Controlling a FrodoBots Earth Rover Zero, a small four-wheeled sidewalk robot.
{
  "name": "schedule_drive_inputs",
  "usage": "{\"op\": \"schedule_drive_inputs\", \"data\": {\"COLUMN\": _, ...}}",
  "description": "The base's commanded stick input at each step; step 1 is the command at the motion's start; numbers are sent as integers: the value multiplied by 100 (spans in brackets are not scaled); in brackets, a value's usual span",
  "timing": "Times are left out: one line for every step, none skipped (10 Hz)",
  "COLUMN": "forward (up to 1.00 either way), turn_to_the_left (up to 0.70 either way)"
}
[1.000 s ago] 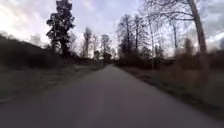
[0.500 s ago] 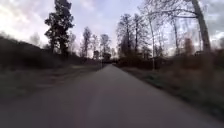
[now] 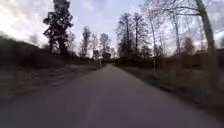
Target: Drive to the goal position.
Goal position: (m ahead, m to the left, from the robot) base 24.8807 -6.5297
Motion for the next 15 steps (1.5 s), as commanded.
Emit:
{"op": "schedule_drive_inputs", "data": {"forward": 100, "turn_to_the_left": 1}}
{"op": "schedule_drive_inputs", "data": {"forward": 100, "turn_to_the_left": 2}}
{"op": "schedule_drive_inputs", "data": {"forward": 100, "turn_to_the_left": 12}}
{"op": "schedule_drive_inputs", "data": {"forward": 100, "turn_to_the_left": 24}}
{"op": "schedule_drive_inputs", "data": {"forward": 100, "turn_to_the_left": 20}}
{"op": "schedule_drive_inputs", "data": {"forward": 100, "turn_to_the_left": 6}}
{"op": "schedule_drive_inputs", "data": {"forward": 100, "turn_to_the_left": 1}}
{"op": "schedule_drive_inputs", "data": {"forward": 100, "turn_to_the_left": 1}}
{"op": "schedule_drive_inputs", "data": {"forward": 100, "turn_to_the_left": 1}}
{"op": "schedule_drive_inputs", "data": {"forward": 100, "turn_to_the_left": 1}}
{"op": "schedule_drive_inputs", "data": {"forward": 100, "turn_to_the_left": 1}}
{"op": "schedule_drive_inputs", "data": {"forward": 100, "turn_to_the_left": 1}}
{"op": "schedule_drive_inputs", "data": {"forward": 100, "turn_to_the_left": 1}}
{"op": "schedule_drive_inputs", "data": {"forward": 100, "turn_to_the_left": 1}}
{"op": "schedule_drive_inputs", "data": {"forward": 100, "turn_to_the_left": 1}}
